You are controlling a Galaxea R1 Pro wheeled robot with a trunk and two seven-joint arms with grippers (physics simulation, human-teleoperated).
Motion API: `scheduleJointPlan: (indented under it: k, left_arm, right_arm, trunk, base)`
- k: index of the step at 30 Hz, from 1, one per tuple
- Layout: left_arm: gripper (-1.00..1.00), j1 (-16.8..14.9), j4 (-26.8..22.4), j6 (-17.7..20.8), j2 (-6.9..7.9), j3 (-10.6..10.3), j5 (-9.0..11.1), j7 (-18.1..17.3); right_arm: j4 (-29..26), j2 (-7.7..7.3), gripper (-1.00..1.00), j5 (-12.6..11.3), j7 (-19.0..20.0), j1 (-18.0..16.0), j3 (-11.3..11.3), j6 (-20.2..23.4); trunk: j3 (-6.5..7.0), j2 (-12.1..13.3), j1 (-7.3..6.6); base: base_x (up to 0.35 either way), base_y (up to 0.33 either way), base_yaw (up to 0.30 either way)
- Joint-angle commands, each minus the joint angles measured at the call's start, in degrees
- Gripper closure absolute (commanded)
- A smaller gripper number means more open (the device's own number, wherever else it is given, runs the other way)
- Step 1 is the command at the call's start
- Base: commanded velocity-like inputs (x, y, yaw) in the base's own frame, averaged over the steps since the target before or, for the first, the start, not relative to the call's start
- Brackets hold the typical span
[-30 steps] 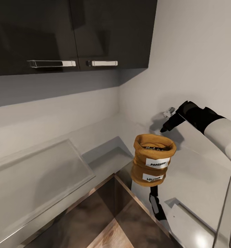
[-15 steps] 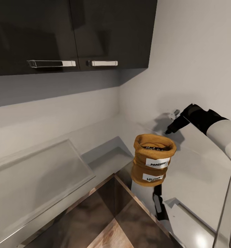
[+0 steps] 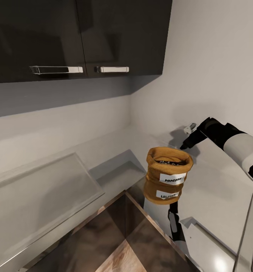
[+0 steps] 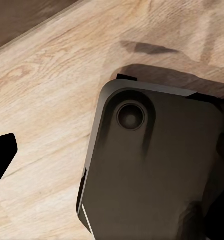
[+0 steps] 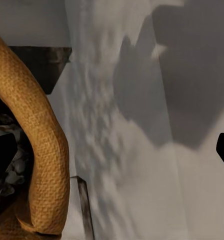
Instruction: In the kitchen, take the popcorn bag from the countertop, put it into the microwave, and heat it until the popcorn is cooked so the cooked popcorn ends up inside the bag.
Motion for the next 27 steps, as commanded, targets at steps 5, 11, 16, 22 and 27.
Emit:
scheduleJointPlan:
  k: [5,11,16,22,27]
  left_arm:
    - [-1.00,0.0,0.0,-0.1,-0.01,0.2,0.0,0.0]
    - [-1.00,0.0,0.0,-0.2,-0.01,0.2,0.0,0.0]
    - [-1.00,0.0,0.0,-0.2,-0.01,0.1,0.0,0.0]
    - [-1.00,0.0,0.0,-0.2,-0.01,0.1,0.0,0.0]
    - [-1.00,0.0,-0.1,-0.2,-0.01,0.1,0.0,0.0]
  right_arm:
    - [-0.1,-0.06,-1.00,-0.6,-0.1,0.0,0.5,0.4]
    - [-0.1,0.18,-1.00,-0.6,-0.1,0.0,0.4,0.4]
    - [-0.1,0.20,-1.00,-0.6,-0.1,0.3,0.4,0.4]
    - [-0.1,0.18,-1.00,-0.8,-0.1,1.8,0.4,-1.4]
    - [-0.1,0.27,-1.00,-0.7,-0.1,3.0,0.4,-1.7]
  trunk:
    - [-0.07,0.0,0.01]
    - [-0.07,0.0,0.01]
    - [-0.07,0.0,0.01]
    - [-0.07,0.0,0.01]
    - [-0.07,0.0,0.01]
  base:
    - [0.000,0.000,0.000]
    - [0.000,0.000,0.000]
    - [0.000,0.000,0.000]
    - [0.000,0.000,0.000]
    - [0.000,0.000,0.000]
